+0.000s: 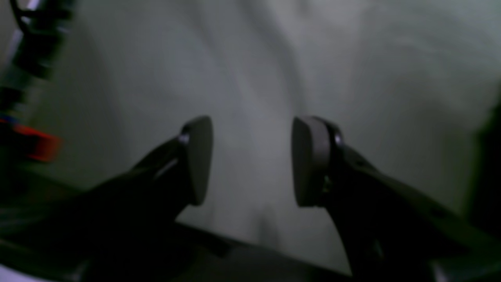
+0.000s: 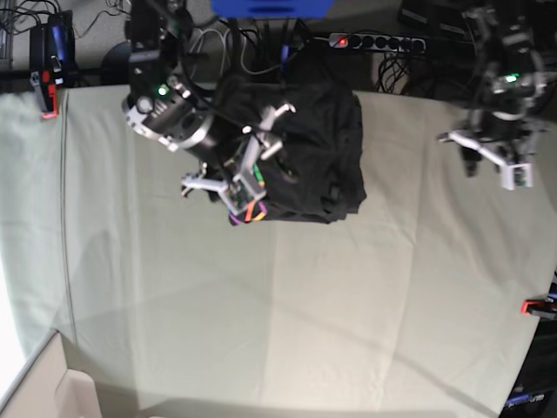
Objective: Layout the t-shirt on the table in an organized manner, then fold the t-shirt properly
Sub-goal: 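Press and tuck the folded shirt edges with both grippers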
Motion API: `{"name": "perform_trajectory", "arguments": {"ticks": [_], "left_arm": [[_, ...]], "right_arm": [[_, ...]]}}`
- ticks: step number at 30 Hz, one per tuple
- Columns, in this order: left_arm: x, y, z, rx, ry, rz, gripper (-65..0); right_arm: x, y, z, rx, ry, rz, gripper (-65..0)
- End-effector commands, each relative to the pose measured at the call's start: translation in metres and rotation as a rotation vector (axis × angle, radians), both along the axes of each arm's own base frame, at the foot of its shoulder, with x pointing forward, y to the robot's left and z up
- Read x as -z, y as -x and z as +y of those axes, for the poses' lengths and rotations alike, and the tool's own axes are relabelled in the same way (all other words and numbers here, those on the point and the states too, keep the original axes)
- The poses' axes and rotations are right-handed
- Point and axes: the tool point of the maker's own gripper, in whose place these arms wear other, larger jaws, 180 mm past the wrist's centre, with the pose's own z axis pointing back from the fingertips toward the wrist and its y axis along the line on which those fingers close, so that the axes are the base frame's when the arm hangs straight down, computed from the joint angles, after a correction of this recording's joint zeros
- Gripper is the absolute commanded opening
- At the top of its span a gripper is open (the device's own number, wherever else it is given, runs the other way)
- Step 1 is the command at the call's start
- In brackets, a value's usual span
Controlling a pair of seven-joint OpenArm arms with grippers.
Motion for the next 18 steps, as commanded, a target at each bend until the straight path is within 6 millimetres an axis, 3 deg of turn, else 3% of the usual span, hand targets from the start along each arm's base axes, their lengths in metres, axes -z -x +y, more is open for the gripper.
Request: {"name": "perform_trajectory", "arguments": {"ticks": [1,7,9,12,18], "left_arm": [[-0.013,-0.017,-0.011,0.022,0.012,-0.067,-33.3],[-0.014,-0.048,-0.108,0.152,0.178,-0.120,-33.3],[-0.019,-0.058,-0.131,0.169,0.225,-0.144,-33.3],[-0.013,-0.065,-0.153,0.180,0.280,-0.135,-33.3],[0.014,-0.070,-0.168,0.199,0.318,-0.070,-33.3]], "right_arm": [[-0.010,-0.006,-0.001,0.001,-0.023,-0.041,-32.8],[0.004,0.007,-0.020,-0.020,0.043,-0.015,-32.8],[0.007,0.009,-0.025,-0.025,0.059,-0.010,-32.8],[0.010,0.011,-0.032,-0.020,0.074,-0.003,-32.8],[0.012,0.007,-0.055,0.044,0.095,0.002,-32.8]]}}
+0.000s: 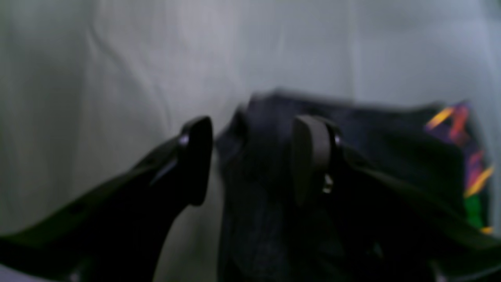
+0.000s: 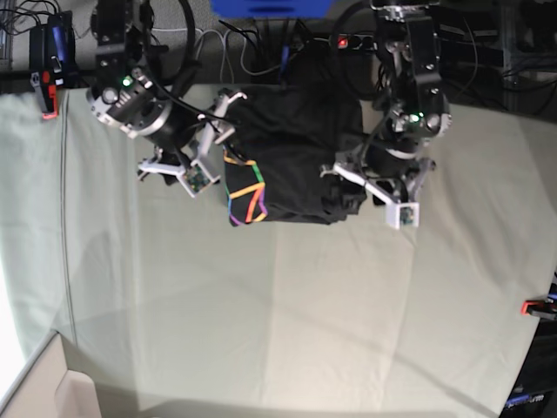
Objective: Layout the t-shirt on the table in an organized manner, then fold the t-shirt properly
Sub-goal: 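Press and tuck the folded shirt edges with both grippers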
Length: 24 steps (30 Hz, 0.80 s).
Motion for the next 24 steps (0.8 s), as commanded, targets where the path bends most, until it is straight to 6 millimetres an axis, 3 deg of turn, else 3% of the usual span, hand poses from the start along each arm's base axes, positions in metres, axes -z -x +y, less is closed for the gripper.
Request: {"name": "perform_trajectory", "arguments": {"ticks": [1,12,14,19,24], "left_arm": [[-0.013,-0.016,-0.005,0.001,0.021,-0.056,-33.3],[0.011,-0.027,-0.015,0.017,0.047,0.005,-34.4],[0.013,-0.029,-0.016,0.019,0.050,0.010,-39.2],[0.005,-0.037,-0.016,0.018,0.049,-0.015,-65.0],[-0.004,-0.049,-0.016,0.018,0.049,-0.044,-65.0]], "right_arm": [[-0.015,-0.009,0.004,-0.002,-0.035,-0.054,-32.8],[-0.015,-0.010,0.006,-0.008,-0.037,-0.054,-32.8],[-0.014,-0.011,0.006,-0.007,-0.037,-0.054,-32.8],[-0.017,-0.016,0.005,-0.004,-0.036,-0.066,-32.8],[-0.019,-0.019,0.005,-0.004,-0.036,-0.076,-32.8]]}}
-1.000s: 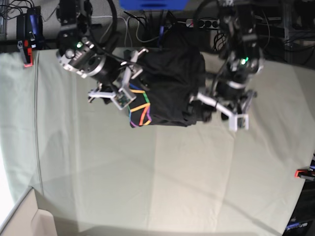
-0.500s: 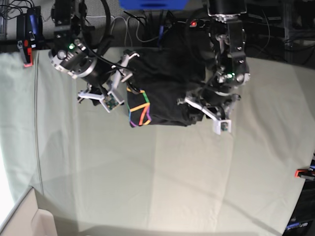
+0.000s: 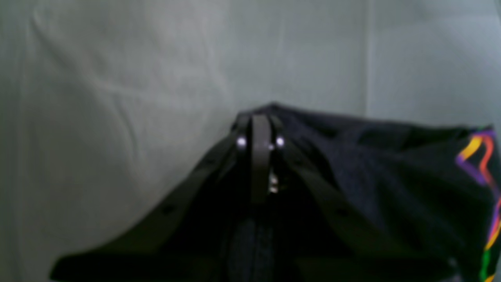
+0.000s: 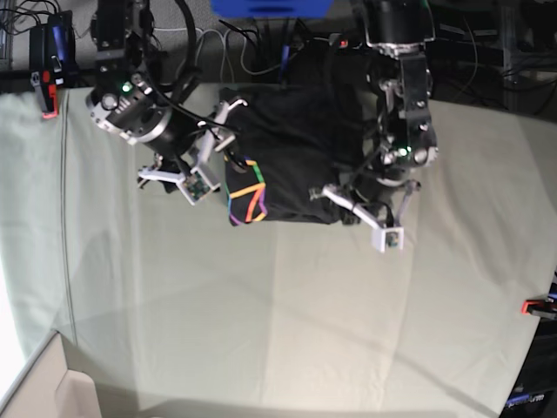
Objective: Layout the t-shirt on the table in an organized manner, then fold the t-shirt properly
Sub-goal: 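Press and tuck the folded shirt edges with both grippers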
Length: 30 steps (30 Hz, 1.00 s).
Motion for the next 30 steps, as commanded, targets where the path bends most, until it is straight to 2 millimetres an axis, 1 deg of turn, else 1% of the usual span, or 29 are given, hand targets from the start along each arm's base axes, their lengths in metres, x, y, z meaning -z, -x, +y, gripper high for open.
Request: {"name": "perform_trajectory", "arguments": {"ticks": [1,5,8,12,14,18,20,21,24,27,29,30], "left_arm": [[-0.019,-0.015,-0.002,-0.004,0.011,-0.068,-65.0],[-0.029,-0.028,-0.002,-0.003,0.011,-0.094,-65.0],[-0.032,-0.035,-0.003,-0.001,0.013,-0.102,-65.0],[-0.034,-0.037,-0.003,-0.001,0.013,-0.107,-65.0],[-0.032,-0.036,-0.003,0.000,0.014,-0.101,-65.0],[-0.020,-0.031,-0.006,0.005,0.020,-0.067,-64.3],[-0.018,-0.030,-0.005,0.003,0.021,-0.059,-60.0],[-0.017,-0.028,-0.005,0.003,0.019,-0.056,-56.3],[-0.017,-0.027,-0.003,0.000,0.017,-0.058,-41.8],[-0.021,-0.028,-0.001,-0.006,0.015,-0.068,-25.2],[-0.034,-0.031,0.002,-0.012,0.007,-0.105,-17.0],[-0.038,-0.028,0.005,-0.016,0.002,-0.117,-14.5]], "right_arm": [[-0.014,-0.010,0.004,-0.002,-0.034,-0.051,-32.8],[-0.015,-0.012,0.004,-0.002,-0.034,-0.056,-32.8],[-0.015,-0.012,0.004,-0.002,-0.034,-0.056,-32.8],[-0.015,-0.012,0.004,-0.003,-0.033,-0.056,-33.0],[-0.015,-0.012,0.004,-0.003,-0.033,-0.057,-33.0],[-0.015,-0.012,0.004,-0.003,-0.033,-0.057,-33.0],[-0.015,-0.012,0.004,-0.003,-0.033,-0.057,-33.0],[-0.015,-0.012,0.004,-0.003,-0.033,-0.057,-33.0],[-0.016,-0.012,0.004,-0.003,-0.033,-0.059,-33.0],[-0.016,-0.012,0.004,-0.003,-0.033,-0.059,-32.9],[-0.016,-0.012,0.004,-0.003,-0.033,-0.059,-32.9],[-0.016,-0.012,0.004,-0.003,-0.033,-0.059,-33.0]]}}
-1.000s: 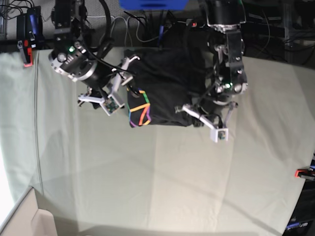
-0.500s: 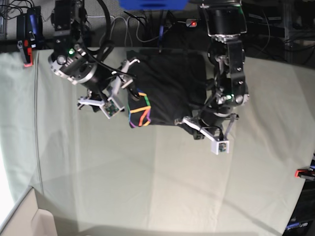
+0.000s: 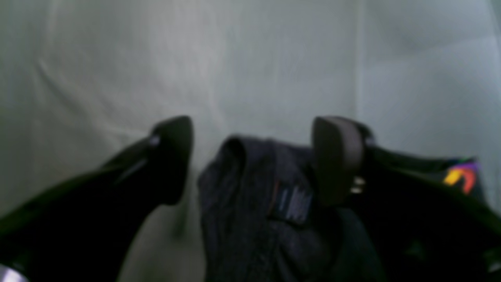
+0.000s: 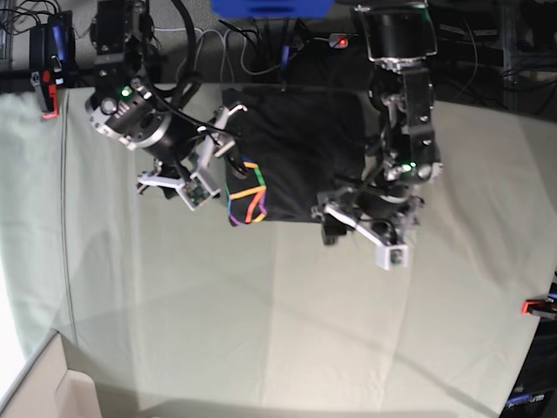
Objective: Layout the t-shirt on the table in an organized manner, then fold the t-shirt properly
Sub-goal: 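Press and tuck the folded shirt edges with both grippers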
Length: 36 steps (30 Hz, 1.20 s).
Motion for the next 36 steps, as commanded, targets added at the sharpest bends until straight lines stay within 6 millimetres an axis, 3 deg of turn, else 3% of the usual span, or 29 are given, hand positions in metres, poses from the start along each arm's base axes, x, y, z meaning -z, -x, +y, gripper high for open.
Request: {"name": "perform_trajectory", "arguments": {"ticks": [1,4,7,11,16,21,28,36], "left_arm": [[-0.023,-0.008,0.002,-0.010,0.004,-0.079,-13.0],[-0.045,0.001,0.006,-0.028,0.017,-0.137,-12.7],[-0.048,0.025,0.009,-0.044,0.093,-0.141,-12.7],[-0.026,0.057,0.011,-0.051,0.231,-0.066,-12.7],[0.010,0.079,0.020,-0.082,0.320,0.045,-12.6],[0.032,0.089,0.012,-0.060,0.328,0.116,-12.6],[0.035,0.097,-0.027,0.069,0.332,0.146,-12.6],[0.058,0.103,-0.023,0.068,0.318,0.213,-12.9]], "right_arm": [[-0.012,-0.006,0.003,-0.004,-0.031,-0.044,-33.1],[-0.012,-0.007,0.002,0.001,-0.030,-0.046,-33.1],[-0.013,-0.010,-0.010,0.032,-0.019,-0.049,-32.9],[-0.012,-0.012,-0.026,0.075,-0.007,-0.051,-32.8],[-0.012,-0.013,-0.031,0.089,-0.002,-0.051,-32.8],[-0.011,-0.010,-0.030,0.090,-0.005,-0.044,-32.8],[-0.010,-0.009,-0.030,0.090,-0.004,-0.041,-32.8],[-0.007,-0.004,-0.031,0.089,-0.001,-0.031,-32.8]]}}
